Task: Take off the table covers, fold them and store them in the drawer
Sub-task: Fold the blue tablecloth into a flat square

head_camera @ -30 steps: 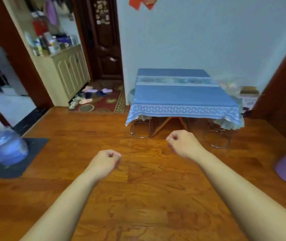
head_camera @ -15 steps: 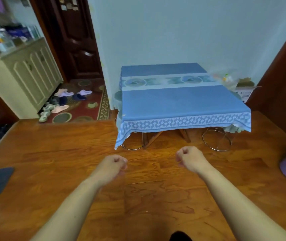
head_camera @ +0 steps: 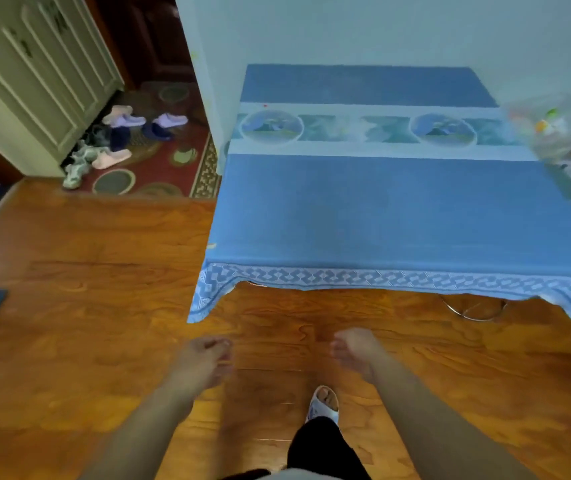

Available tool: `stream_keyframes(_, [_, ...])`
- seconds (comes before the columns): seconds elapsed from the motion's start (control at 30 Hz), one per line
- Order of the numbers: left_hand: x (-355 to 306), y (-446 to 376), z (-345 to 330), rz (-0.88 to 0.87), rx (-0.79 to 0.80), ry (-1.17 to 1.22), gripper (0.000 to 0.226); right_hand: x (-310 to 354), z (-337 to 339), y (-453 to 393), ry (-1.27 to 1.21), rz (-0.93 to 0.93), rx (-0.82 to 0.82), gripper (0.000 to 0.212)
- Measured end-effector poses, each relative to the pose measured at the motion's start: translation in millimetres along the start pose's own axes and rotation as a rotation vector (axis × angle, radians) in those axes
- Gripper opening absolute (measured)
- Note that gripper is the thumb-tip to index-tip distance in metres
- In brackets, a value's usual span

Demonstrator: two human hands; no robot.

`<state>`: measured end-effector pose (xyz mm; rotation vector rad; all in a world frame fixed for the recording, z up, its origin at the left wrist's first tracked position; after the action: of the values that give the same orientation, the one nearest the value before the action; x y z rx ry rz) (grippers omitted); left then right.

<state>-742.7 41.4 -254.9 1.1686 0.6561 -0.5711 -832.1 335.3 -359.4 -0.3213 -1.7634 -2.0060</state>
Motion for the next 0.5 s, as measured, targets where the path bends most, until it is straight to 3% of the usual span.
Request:
stream_keyframes(0.13, [-1.8,-37.2,-19.1,0.129,-0.046,0.019,0.017,22.1,35.7,-77.1,-0.366,-0.154,-0.057,0.018])
stream_keyframes(0.27, [11.5,-76.8,-32.5,0.235,-0.051,-0.032,0.016,52.6,56.5,-153.4,-0.734,-0.150,-0.103,0.029])
stream_keyframes(0.33, [16.2,-96.7,-35.7,0.256,-0.034,-0.092,0.016,65.3,54.7,-175.4,-0.921,-0.097,-0.026,0.021])
stream_keyframes(0.5, [13.5,-110.7,-48.3,0.284,0.035,-0.180,0.018,71.9,50.6,-157.4,-1.245,0.032,0.170,0.046])
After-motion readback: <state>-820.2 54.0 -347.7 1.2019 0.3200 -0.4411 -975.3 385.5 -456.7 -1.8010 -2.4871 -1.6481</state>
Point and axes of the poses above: each hand's wrist, its own y-axis away from the middle knuckle, its own z-axis out of the back of the hand, x = y × z, the point moved 5 cm from there along -y, towards the middle knuckle, and after that the axes turned 6 degrees about -z, right-handed, at the moved point
